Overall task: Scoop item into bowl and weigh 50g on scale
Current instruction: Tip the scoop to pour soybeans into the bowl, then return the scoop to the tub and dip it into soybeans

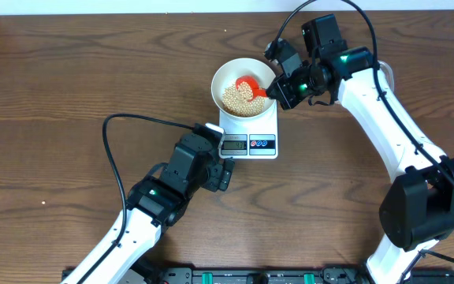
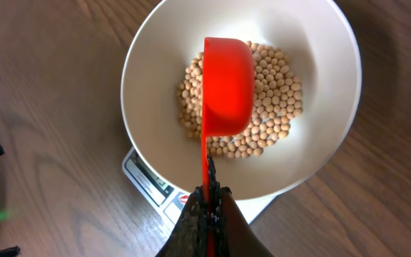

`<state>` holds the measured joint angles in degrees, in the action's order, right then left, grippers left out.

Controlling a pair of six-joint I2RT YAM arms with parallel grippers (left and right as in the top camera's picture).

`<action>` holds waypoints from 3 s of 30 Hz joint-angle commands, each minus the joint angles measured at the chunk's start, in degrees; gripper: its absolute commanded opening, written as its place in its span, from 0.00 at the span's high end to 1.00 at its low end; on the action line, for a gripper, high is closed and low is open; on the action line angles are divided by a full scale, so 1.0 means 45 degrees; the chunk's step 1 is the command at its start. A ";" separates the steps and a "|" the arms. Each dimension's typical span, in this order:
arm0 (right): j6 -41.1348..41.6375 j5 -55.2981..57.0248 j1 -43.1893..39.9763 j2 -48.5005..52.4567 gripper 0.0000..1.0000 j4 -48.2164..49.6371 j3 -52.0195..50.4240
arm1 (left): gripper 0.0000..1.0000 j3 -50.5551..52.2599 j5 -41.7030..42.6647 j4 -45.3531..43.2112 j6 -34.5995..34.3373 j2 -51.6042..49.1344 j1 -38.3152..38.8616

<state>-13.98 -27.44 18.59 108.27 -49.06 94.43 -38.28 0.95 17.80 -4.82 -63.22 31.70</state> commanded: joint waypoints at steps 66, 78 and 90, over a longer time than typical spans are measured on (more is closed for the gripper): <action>0.1030 -0.7091 -0.2346 -0.0180 0.99 0.0476 0.0335 | 0.12 -0.0019 -0.0073 0.0024 0.0063 -0.0024 -0.0029; 0.1156 -0.9442 -0.4352 -0.0180 0.99 0.0466 0.0335 | 0.12 -0.0019 -0.0068 0.0024 0.0063 -0.0024 -0.0029; 0.0646 -0.7043 -0.8704 -0.0583 0.99 -0.1739 0.0335 | 0.12 -0.0019 -0.0068 0.0029 0.0063 -0.0024 -0.0029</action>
<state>-9.17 -64.36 -16.62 108.22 -55.27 94.76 -38.28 0.95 17.78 -4.82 -63.22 31.70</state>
